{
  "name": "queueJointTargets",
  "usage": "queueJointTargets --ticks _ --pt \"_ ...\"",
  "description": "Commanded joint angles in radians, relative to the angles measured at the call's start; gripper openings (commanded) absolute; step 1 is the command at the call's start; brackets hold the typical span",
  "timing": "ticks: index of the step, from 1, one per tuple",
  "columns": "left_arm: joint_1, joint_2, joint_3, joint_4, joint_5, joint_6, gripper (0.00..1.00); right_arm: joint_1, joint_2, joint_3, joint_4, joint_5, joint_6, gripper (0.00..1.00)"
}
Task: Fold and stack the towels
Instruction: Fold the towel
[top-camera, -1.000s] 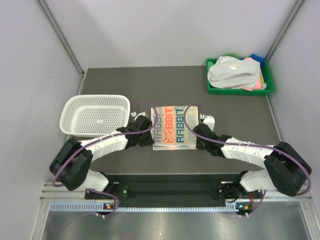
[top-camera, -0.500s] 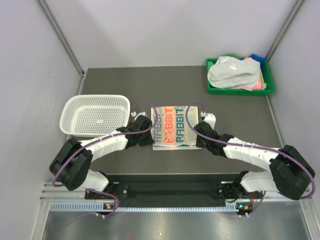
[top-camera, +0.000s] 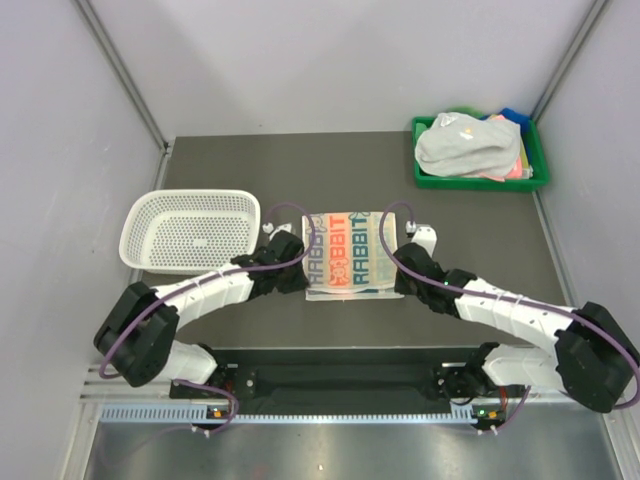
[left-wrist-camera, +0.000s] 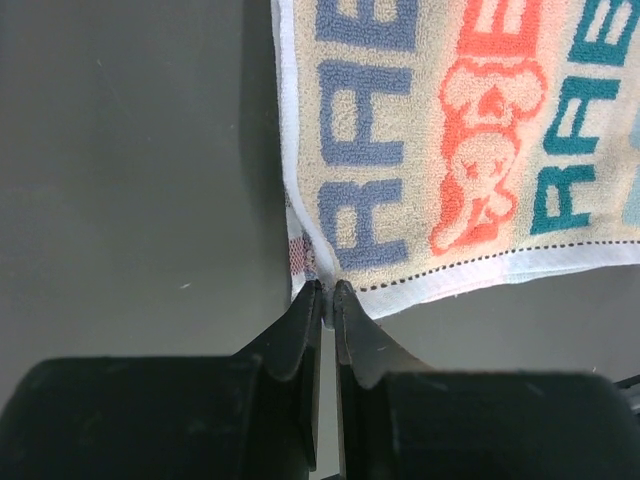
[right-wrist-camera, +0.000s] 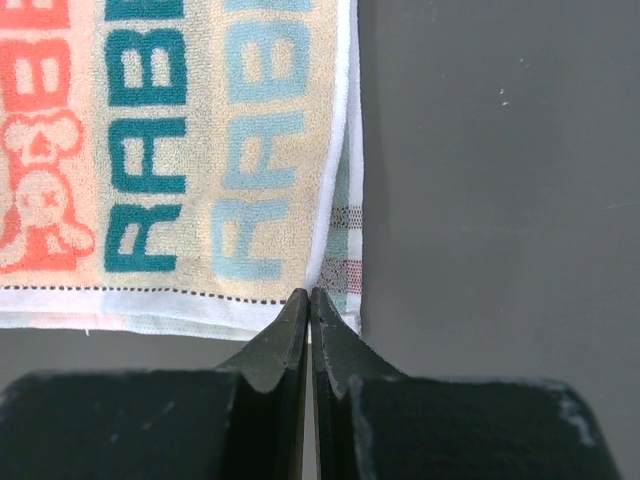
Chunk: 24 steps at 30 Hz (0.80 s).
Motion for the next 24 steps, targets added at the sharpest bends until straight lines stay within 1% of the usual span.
queueJointTargets --ticks 1,13,19,24 --pt "-0.017 -0.034 0.029 -0.004 -0.006 -0.008 0.0 0.019 -0.037 0.021 -0.015 0.042 0.001 0.0" --pt "-0.04 -0.024 -0.014 0.022 -0.01 -0.034 0.0 0.016 -0.045 -0.029 -0.011 0.067 0.018 0.0" --pt "-0.045 -0.014 -0.02 0.029 -0.01 -0.034 0.0 0.014 -0.014 -0.045 0.002 0.071 0.018 0.0" --pt "-0.049 -0.007 -0.048 0.048 -0.004 -0.04 0.0 0.014 0.004 -0.077 0.043 0.053 0.021 0.0"
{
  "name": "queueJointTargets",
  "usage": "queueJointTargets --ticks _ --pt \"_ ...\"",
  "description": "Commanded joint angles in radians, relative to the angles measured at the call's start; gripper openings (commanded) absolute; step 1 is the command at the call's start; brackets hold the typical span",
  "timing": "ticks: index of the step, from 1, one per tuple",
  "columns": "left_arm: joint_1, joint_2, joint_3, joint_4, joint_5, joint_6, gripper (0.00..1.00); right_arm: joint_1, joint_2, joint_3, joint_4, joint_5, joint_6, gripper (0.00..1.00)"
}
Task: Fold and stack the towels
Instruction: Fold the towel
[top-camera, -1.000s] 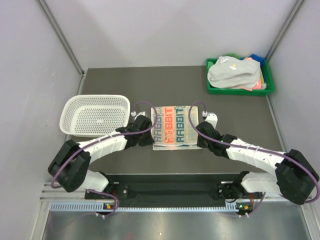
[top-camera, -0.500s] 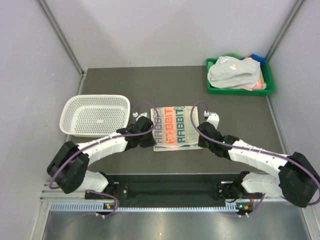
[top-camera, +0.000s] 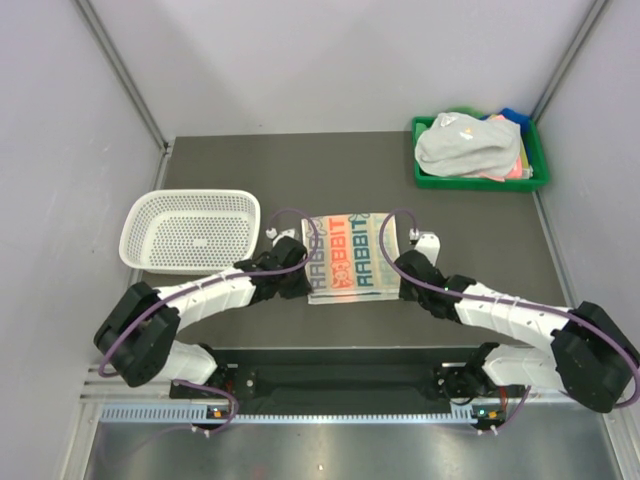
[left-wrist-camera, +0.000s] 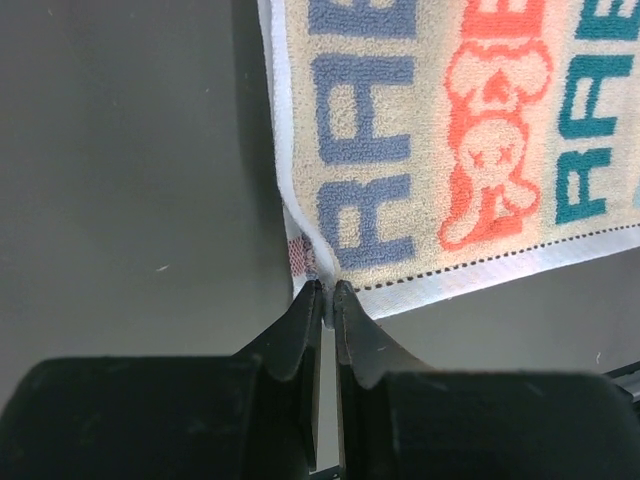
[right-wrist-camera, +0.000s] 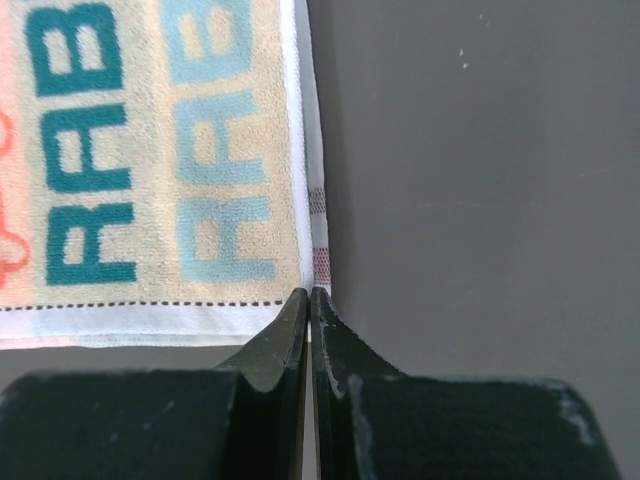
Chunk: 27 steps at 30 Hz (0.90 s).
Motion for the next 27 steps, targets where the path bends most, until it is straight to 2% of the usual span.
queueJointTargets --ticks 1,3,6,9,10,12,13,15,16,17,20,23,27 --pt "-0.009 0.002 -0.028 0.036 -0.003 -0.014 0.0 0.014 0.013 -0.023 0.038 0.005 0.01 0.0" --pt "-0.012 0.005 -0.036 0.046 -0.002 -0.017 0.0 0.014 0.024 -0.027 0.044 -0.004 0.01 0.0" --pt "-0.019 0.013 -0.052 0.058 0.001 -0.023 0.07 0.016 0.039 -0.029 0.051 -0.018 0.012 0.0" --pt "-0.022 0.008 -0.059 0.063 0.006 -0.025 0.18 0.017 0.047 -0.041 0.061 -0.027 0.016 0.0" --pt "-0.022 0.004 -0.06 0.06 0.004 -0.025 0.27 0.017 0.046 -0.044 0.059 -0.029 0.021 0.0" --pt "-0.022 -0.013 -0.057 0.038 0.0 -0.023 0.36 0.016 0.029 -0.05 0.056 -0.032 0.022 0.01" --pt "-0.022 -0.019 -0.054 0.03 0.003 -0.02 0.47 0.016 0.023 -0.05 0.055 -0.032 0.023 0.03" --pt "-0.022 -0.053 -0.046 -0.005 -0.002 -0.016 0.54 0.014 0.004 -0.04 0.036 -0.027 0.023 0.13" --pt "-0.022 -0.068 -0.034 -0.019 -0.006 -0.011 0.55 0.013 -0.004 -0.031 0.007 -0.026 0.016 0.16" --pt "-0.022 -0.082 -0.025 -0.034 -0.015 -0.008 0.57 0.016 -0.025 -0.009 -0.007 -0.021 0.01 0.24" --pt "-0.021 -0.131 0.038 -0.089 -0.101 0.009 0.59 0.013 -0.071 0.061 -0.074 0.008 -0.025 0.36" --pt "-0.007 -0.105 0.148 -0.095 -0.157 0.048 0.6 -0.05 -0.071 0.156 -0.085 -0.003 -0.098 0.37" --pt "0.039 0.086 0.349 -0.097 -0.17 0.11 0.52 -0.157 0.013 0.301 -0.027 -0.149 -0.195 0.33"
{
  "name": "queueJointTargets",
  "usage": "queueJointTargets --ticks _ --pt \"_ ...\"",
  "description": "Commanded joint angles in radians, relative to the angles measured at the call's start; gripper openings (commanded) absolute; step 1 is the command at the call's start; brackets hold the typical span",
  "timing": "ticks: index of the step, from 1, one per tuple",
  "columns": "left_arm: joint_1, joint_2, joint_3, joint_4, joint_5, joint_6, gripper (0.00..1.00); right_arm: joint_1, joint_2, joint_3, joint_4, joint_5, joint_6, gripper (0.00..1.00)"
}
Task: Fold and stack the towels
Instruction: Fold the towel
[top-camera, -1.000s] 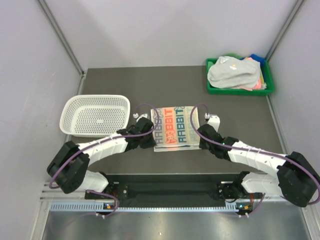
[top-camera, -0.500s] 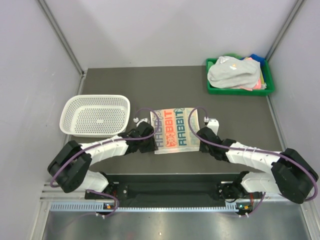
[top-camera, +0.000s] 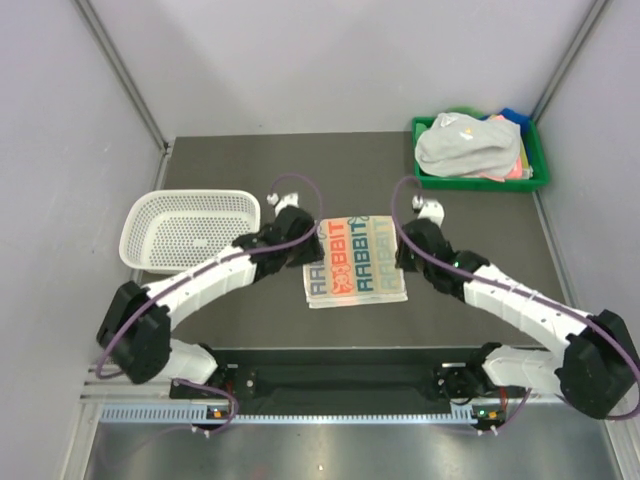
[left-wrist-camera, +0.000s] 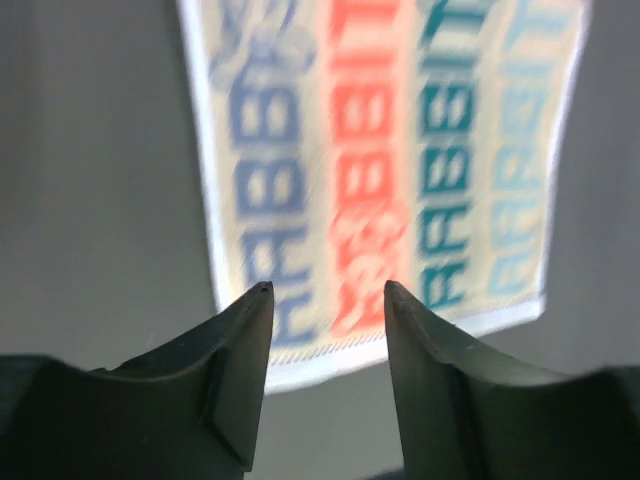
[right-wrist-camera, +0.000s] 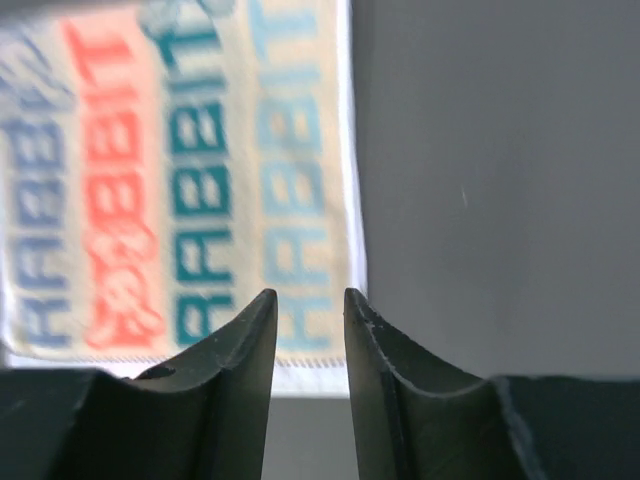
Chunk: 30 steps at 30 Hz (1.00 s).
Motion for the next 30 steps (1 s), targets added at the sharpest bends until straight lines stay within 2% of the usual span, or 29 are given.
queueJointTargets --ticks 1,2,6,11,14,16,17,24,30 --pt "0.038 0.143 0.181 0.024 -0.058 0.093 0.5 -0.096 0.07 0.162 0.078 -0.125 -0.121 0.31" --pt "0.059 0.185 0.274 0.01 -0.062 0.104 0.48 -0.132 0.134 0.228 0.095 -0.16 -0.135 0.27" --pt "0.118 0.384 0.423 0.048 0.0 0.161 0.41 -0.191 0.312 0.377 0.193 -0.365 -0.183 0.21" --pt "0.178 0.512 0.497 0.114 0.121 0.199 0.36 -0.231 0.513 0.517 0.32 -0.531 -0.168 0.17" --pt "0.199 0.585 0.511 0.161 0.169 0.218 0.35 -0.235 0.639 0.546 0.418 -0.631 -0.126 0.15" --pt "0.204 0.611 0.51 0.18 0.209 0.218 0.35 -0.24 0.679 0.546 0.463 -0.666 -0.1 0.15" --pt "0.207 0.639 0.514 0.179 0.208 0.218 0.34 -0.243 0.711 0.534 0.533 -0.694 -0.083 0.14" --pt "0.224 0.7 0.503 0.16 0.183 0.196 0.34 -0.284 0.819 0.453 0.708 -0.731 0.001 0.11" --pt "0.231 0.722 0.505 0.114 0.134 0.172 0.33 -0.357 0.85 0.38 0.762 -0.74 0.023 0.09"
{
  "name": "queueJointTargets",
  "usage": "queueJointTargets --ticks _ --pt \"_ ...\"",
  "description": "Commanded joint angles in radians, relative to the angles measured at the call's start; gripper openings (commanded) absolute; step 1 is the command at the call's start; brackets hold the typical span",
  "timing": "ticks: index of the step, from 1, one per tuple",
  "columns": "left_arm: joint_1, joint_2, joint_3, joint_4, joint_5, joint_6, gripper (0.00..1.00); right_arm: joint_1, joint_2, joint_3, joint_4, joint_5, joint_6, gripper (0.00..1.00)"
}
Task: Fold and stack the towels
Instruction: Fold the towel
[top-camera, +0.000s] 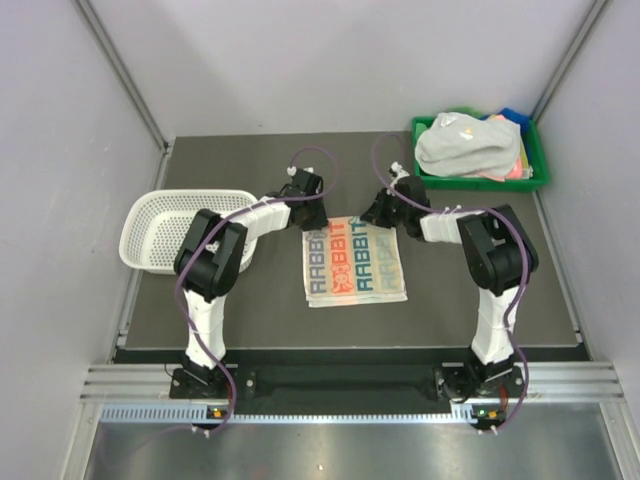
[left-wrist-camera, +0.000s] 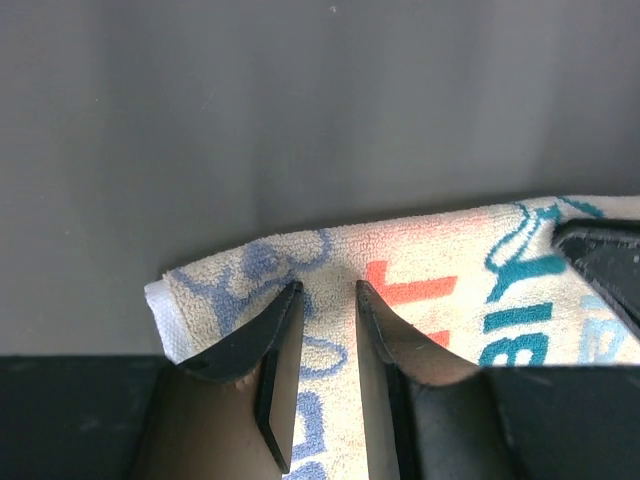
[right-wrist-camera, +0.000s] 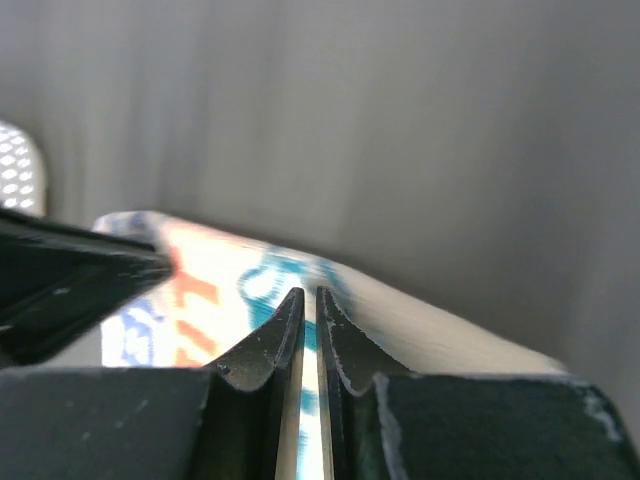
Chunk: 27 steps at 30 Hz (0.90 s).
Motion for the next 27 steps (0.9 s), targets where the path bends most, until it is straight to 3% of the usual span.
queueJointTargets --ticks 1,12,18,27 --pt "0.011 0.046 0.014 -0.023 -0.045 -0.008 0.33 -0.051 0.005 -0.028 0.11 -0.017 0.017 0.09" --pt "0.02 0.034 0.033 -0.05 -0.039 0.021 0.34 -0.147 -0.033 -0.07 0.07 0.028 -0.014 0.09" --pt "0.022 0.009 0.089 -0.058 -0.027 0.052 0.4 -0.159 -0.059 -0.044 0.012 0.034 -0.043 0.09" --pt "0.049 0.003 0.191 -0.178 -0.096 0.081 0.4 -0.171 -0.102 -0.016 -0.07 0.067 -0.089 0.1"
